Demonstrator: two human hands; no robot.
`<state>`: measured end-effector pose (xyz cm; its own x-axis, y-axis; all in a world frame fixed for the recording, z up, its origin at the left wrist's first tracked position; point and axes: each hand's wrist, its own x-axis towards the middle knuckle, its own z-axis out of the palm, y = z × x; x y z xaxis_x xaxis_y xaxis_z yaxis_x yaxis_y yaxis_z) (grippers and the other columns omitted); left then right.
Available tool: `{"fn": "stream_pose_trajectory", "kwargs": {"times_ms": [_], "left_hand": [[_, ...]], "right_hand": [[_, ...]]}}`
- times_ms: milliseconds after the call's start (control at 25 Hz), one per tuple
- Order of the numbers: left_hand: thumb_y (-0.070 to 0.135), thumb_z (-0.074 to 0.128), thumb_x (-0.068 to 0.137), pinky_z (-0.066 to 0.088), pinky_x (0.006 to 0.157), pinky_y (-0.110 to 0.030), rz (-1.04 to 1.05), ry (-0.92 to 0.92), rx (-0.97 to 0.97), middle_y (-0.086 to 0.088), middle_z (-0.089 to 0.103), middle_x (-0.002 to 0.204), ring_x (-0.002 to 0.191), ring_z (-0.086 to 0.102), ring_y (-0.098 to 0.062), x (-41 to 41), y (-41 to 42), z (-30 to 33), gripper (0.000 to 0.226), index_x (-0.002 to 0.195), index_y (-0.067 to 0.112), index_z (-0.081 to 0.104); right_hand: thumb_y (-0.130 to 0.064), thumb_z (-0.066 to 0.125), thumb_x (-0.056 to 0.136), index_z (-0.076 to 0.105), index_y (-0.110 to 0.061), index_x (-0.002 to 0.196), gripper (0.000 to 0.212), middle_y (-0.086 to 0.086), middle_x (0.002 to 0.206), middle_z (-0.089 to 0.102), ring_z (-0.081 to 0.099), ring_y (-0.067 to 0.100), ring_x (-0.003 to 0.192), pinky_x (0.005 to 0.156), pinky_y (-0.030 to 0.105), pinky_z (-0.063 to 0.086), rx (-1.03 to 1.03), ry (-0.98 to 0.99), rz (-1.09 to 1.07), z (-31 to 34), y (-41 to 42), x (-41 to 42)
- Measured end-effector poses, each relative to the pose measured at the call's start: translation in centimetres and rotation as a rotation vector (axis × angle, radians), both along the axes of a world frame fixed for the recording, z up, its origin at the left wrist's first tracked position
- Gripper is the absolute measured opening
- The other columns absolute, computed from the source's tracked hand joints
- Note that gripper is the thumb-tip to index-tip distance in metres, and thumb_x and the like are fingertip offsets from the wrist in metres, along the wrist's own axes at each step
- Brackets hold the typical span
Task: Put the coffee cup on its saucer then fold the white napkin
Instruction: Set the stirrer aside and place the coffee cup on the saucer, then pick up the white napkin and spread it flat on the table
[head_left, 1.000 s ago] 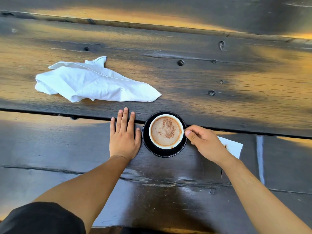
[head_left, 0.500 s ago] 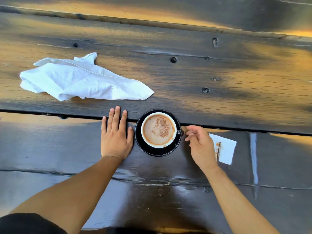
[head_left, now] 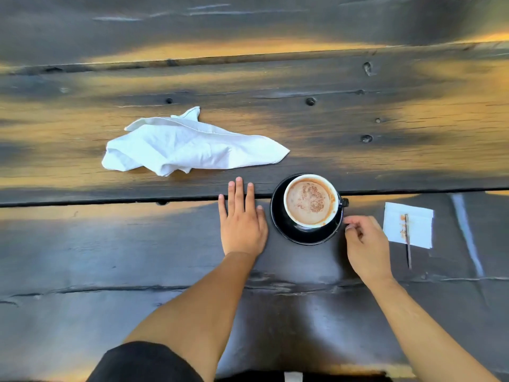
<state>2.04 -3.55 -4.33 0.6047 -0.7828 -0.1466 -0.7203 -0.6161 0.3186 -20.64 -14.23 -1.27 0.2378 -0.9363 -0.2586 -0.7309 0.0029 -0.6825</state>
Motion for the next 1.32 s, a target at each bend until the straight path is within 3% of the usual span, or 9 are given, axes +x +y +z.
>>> {"fn": "stream_pose_trajectory", "kwargs": {"times_ms": [200,320,440,600,760,840,1000,1200,1320], "left_hand": [[0.018,0.027,0.092,0.008,0.128,-0.043,-0.162,0.164,-0.111,-0.012,0.026,0.165,0.155,0.018,-0.028,1.9,3.6,0.0,0.060,0.148,0.005,0.044],[0.014,0.036,0.098,0.004,0.128,-0.036,-0.308,0.208,-0.098,-0.011,0.021,0.167,0.156,0.014,-0.027,2.8,9.3,0.3,0.054,0.151,0.003,0.040],[0.011,0.042,0.098,0.003,0.127,-0.033,-0.364,0.224,-0.045,-0.009,0.019,0.167,0.156,0.013,-0.026,4.1,15.8,1.8,0.055,0.152,0.003,0.038],[0.007,0.043,0.093,0.011,0.128,-0.034,-0.291,0.324,0.089,-0.008,0.024,0.166,0.155,0.017,-0.025,5.0,22.6,3.7,0.055,0.148,0.004,0.045],[0.013,0.043,0.094,0.026,0.123,-0.038,-0.214,0.359,0.236,-0.007,0.030,0.164,0.152,0.028,-0.025,5.8,25.8,6.0,0.052,0.146,0.008,0.047],[0.014,0.043,0.095,0.038,0.114,-0.039,-0.129,0.402,0.303,-0.011,0.045,0.154,0.141,0.042,-0.030,5.9,26.3,7.5,0.047,0.141,0.010,0.051],[0.016,0.043,0.096,0.052,0.082,-0.040,0.054,0.378,0.277,-0.018,0.070,0.109,0.105,0.063,-0.038,8.3,26.8,9.6,0.025,0.108,0.010,0.065],[0.023,0.040,0.100,0.047,0.068,-0.041,0.164,0.384,0.203,-0.017,0.065,0.080,0.083,0.061,-0.041,14.5,24.9,10.9,0.027,0.083,0.010,0.057],[0.028,0.037,0.103,0.042,0.065,-0.040,0.133,0.404,0.186,-0.022,0.063,0.082,0.082,0.060,-0.042,19.3,22.3,11.2,0.032,0.077,0.011,0.045]], "right_hand": [[-0.002,0.047,0.094,0.065,-0.011,0.109,0.025,0.003,0.101,0.058,0.055,0.026,0.094,0.088,0.038,0.045,-0.083,0.034,-0.163,-0.4,7.1,1.2],[0.000,0.048,0.092,0.066,-0.009,0.107,0.025,0.007,0.102,0.061,0.051,0.029,0.101,0.092,0.038,0.041,-0.104,0.097,-0.198,-1.1,12.2,1.7],[0.006,0.053,0.085,0.066,-0.008,0.104,0.027,0.005,0.094,0.054,0.048,0.028,0.093,0.090,0.038,0.040,-0.085,0.103,-0.206,-0.5,17.8,3.0],[0.004,0.059,0.081,0.066,-0.008,0.096,0.021,0.001,0.096,0.046,0.053,0.031,0.094,0.086,0.029,0.035,0.042,0.179,-0.100,-0.2,23.5,3.7],[-0.003,0.057,0.087,0.067,-0.018,0.085,0.018,0.003,0.096,0.058,0.061,0.027,0.094,0.088,0.031,0.044,0.260,0.171,0.022,1.4,24.3,5.0],[-0.004,0.056,0.088,0.065,-0.022,0.082,0.021,0.003,0.096,0.064,0.060,0.021,0.090,0.086,0.027,0.044,0.329,0.146,0.128,2.3,24.0,6.4],[-0.011,0.055,0.092,0.067,-0.020,0.091,0.015,0.002,0.098,0.069,0.063,0.021,0.096,0.083,0.026,0.044,0.391,0.107,0.249,4.2,22.3,10.9],[-0.011,0.052,0.091,0.063,-0.027,0.087,0.019,-0.001,0.094,0.066,0.061,0.020,0.089,0.075,0.026,0.042,0.366,0.054,0.272,6.2,19.2,17.7],[-0.011,0.051,0.091,0.066,-0.023,0.093,0.020,-0.002,0.094,0.065,0.060,0.019,0.088,0.077,0.026,0.043,0.311,0.048,0.220,7.4,17.0,21.6]]}}
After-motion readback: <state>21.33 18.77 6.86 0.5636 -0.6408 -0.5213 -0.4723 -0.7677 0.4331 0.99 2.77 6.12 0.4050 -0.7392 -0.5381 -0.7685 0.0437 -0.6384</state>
